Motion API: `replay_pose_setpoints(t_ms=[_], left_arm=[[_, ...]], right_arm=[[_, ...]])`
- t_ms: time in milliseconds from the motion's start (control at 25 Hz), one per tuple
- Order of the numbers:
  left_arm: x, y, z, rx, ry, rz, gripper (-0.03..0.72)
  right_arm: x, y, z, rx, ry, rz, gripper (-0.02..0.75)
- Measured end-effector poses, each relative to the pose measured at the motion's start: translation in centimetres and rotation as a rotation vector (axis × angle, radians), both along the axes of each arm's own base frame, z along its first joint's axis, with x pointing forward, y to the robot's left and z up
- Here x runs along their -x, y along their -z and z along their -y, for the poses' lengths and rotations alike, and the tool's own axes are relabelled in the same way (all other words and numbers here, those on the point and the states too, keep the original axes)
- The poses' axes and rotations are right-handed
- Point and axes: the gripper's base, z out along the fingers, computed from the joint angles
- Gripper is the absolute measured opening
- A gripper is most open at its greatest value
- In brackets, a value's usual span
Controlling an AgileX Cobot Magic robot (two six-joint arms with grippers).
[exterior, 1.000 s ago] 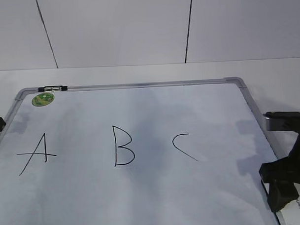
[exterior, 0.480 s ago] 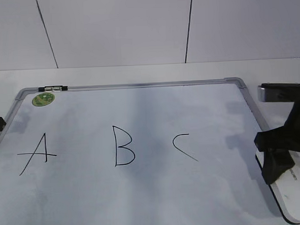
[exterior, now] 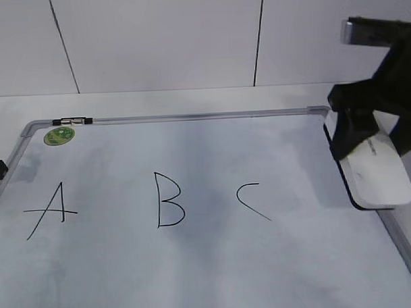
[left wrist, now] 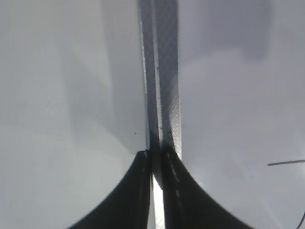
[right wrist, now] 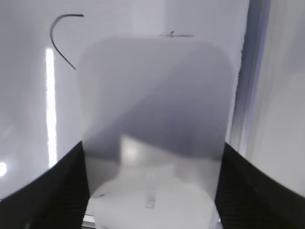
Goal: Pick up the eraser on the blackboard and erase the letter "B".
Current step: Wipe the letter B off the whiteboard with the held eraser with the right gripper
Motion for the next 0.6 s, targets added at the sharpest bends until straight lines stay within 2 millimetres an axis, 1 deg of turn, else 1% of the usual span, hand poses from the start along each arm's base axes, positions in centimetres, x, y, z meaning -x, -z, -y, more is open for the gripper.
replay_pose_setpoints(t_ms=[160, 280, 400, 600], left_arm=[[0.0, 0.0, 0.0, 0.002, -0.001, -0.006, 0.034], [0.1, 0.0, 0.0, 0.003, -0.001, -0.007, 0.034], [0.0, 0.0, 0.0, 0.005, -0.002, -0.008, 0.034], [0.1, 0.0, 0.1, 0.006, 0.000, -0.022, 0.034]], right_arm=[[-0.6, -1.1, -3.4, -0.009, -0.124, 0.047, 0.520], [-1.0, -1.1, -6.7, 0.001, -0.232, 0.063, 0.520], [-1.6, 0.0, -9.9, 0.012, -0.328, 0.053, 0.520], [-2.6, 2.6, -14.1, 0.038, -0.446, 0.021, 0.520]])
